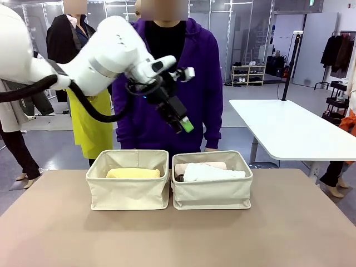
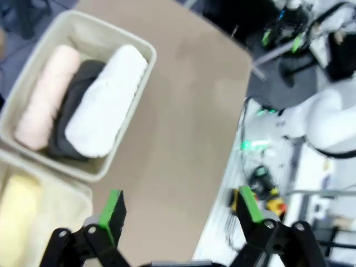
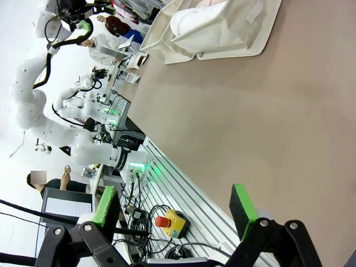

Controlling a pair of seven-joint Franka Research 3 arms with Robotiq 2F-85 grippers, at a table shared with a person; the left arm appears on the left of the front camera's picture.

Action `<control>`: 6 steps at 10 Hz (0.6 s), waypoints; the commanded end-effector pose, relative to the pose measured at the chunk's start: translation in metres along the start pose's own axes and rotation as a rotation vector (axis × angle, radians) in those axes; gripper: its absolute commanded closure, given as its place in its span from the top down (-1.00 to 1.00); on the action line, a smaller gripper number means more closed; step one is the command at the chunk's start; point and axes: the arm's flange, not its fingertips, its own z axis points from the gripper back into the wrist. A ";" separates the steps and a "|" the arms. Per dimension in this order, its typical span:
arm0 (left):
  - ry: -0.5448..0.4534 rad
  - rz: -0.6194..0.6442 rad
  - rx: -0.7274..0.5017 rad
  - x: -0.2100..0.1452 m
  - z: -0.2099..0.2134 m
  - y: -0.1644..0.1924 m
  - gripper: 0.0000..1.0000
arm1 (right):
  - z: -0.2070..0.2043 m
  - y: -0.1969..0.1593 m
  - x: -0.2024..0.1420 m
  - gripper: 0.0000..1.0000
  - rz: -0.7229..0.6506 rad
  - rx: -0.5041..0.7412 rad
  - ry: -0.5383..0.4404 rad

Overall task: Divide the towels into two baskets.
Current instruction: Pick up one hotel-folded towel from the bottom of the table and place it in the Fabric basket indicated by the person.

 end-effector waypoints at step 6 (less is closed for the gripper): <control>-0.626 0.487 -0.294 -0.275 0.151 -0.010 1.00 | 0.000 0.003 -0.001 1.00 0.017 0.011 -0.014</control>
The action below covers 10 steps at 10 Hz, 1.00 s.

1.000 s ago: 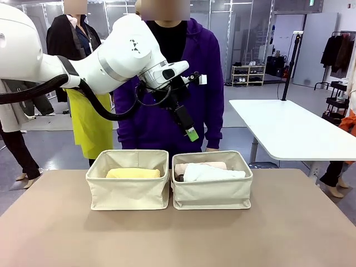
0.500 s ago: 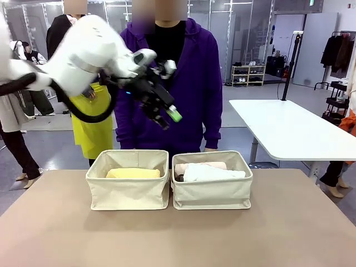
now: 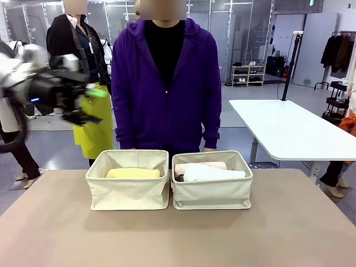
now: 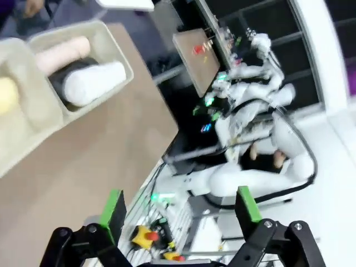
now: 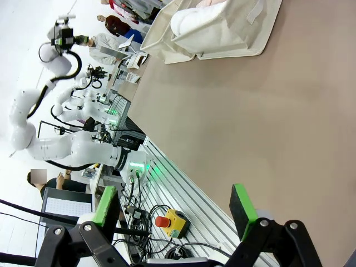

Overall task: Divide the towels into two baskets.
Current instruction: Pick up one hotel-folded towel from the bottom of the table and place it in the Fabric basket indicated by the person.

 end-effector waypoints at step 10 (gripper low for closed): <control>-0.449 0.137 0.194 -0.183 0.189 0.058 1.00 | 0.000 0.003 -0.001 1.00 0.017 0.010 -0.013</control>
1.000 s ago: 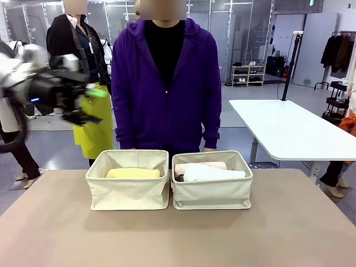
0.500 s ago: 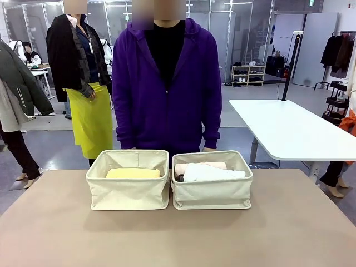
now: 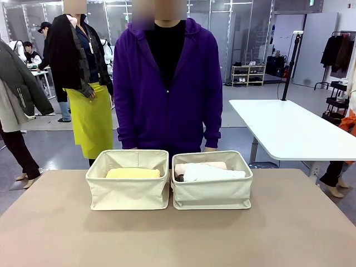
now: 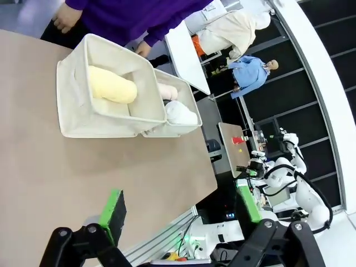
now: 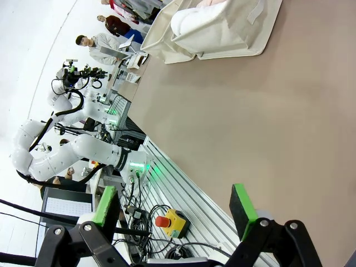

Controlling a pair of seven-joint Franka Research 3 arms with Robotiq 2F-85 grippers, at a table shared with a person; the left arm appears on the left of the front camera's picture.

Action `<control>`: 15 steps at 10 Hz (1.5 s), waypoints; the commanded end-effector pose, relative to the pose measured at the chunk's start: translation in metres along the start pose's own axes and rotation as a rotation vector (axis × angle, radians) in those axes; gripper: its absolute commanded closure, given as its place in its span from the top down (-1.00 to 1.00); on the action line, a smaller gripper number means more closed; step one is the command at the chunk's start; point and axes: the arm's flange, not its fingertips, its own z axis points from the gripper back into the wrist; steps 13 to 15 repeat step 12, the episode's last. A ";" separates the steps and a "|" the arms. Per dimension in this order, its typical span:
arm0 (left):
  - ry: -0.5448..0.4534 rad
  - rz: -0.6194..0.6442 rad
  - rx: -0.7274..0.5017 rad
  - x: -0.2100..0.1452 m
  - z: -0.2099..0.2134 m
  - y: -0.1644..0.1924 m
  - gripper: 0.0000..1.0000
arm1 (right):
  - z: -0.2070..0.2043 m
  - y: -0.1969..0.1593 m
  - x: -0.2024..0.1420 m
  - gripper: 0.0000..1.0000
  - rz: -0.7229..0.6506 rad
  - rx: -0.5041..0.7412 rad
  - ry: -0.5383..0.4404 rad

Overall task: Divide the towels into two baskets.
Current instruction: Pick up one hotel-folded towel from the bottom of the table and place it in the Fabric basket indicated by the person.

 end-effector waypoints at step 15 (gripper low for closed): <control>-0.003 0.009 -0.017 -0.003 0.005 0.000 1.00 | 0.001 0.003 -0.001 1.00 0.018 0.010 -0.014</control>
